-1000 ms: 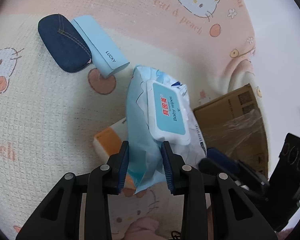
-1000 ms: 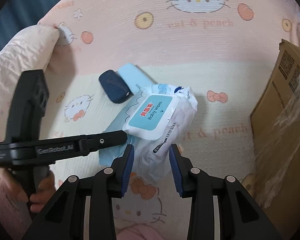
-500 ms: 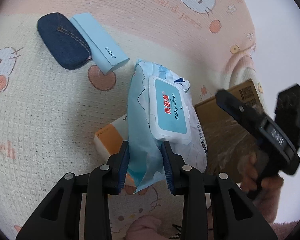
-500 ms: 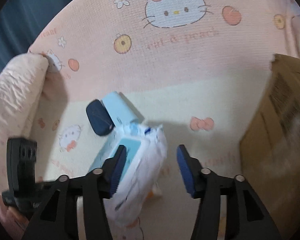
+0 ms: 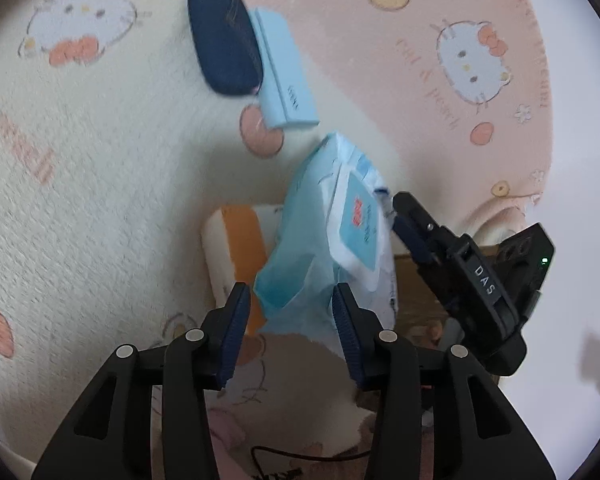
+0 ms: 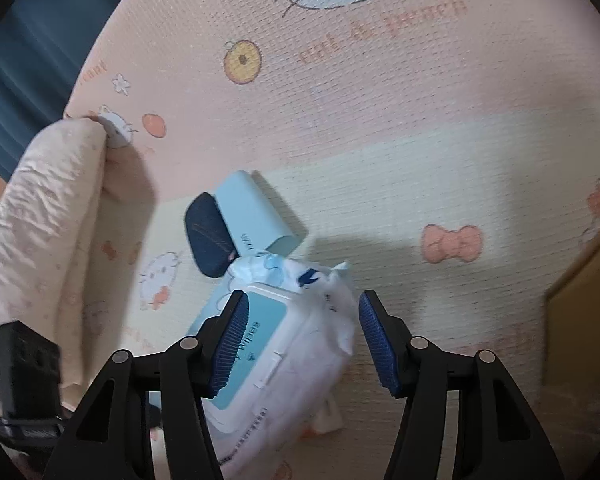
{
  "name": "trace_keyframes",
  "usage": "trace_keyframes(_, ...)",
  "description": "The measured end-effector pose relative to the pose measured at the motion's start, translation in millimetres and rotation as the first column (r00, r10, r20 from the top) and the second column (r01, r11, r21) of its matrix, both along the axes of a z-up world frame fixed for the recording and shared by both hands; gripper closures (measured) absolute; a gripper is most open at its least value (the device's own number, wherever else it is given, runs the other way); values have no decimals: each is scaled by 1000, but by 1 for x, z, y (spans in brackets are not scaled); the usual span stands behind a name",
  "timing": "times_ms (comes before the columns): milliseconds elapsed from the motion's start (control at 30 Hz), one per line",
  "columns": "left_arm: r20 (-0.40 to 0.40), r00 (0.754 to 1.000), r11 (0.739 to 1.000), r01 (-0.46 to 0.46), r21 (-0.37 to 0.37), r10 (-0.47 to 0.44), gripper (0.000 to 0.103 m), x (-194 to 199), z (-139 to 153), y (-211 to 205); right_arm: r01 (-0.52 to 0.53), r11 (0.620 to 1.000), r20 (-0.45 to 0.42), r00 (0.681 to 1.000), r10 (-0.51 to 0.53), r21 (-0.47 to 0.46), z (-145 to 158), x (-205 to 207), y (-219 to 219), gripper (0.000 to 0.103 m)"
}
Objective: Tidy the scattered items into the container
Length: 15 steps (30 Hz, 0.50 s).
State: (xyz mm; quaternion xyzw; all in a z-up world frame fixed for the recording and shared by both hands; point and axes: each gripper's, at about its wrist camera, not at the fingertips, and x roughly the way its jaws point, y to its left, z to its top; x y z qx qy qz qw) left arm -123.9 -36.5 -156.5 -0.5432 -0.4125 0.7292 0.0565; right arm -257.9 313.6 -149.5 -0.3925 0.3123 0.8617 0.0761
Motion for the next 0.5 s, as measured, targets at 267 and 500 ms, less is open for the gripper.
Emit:
trace_keyframes(267, -16, 1000, 997, 15, -75, -16, 66, -6, -1, -3, 4, 999, 45, 999, -7, 48, -2, 17, -5, 83)
trace_keyframes(500, -72, 994, 975, 62, -212, -78, 68, -23, 9, -11, 15, 998, 86, 996, -20, 68, 2, 40, -28, 83)
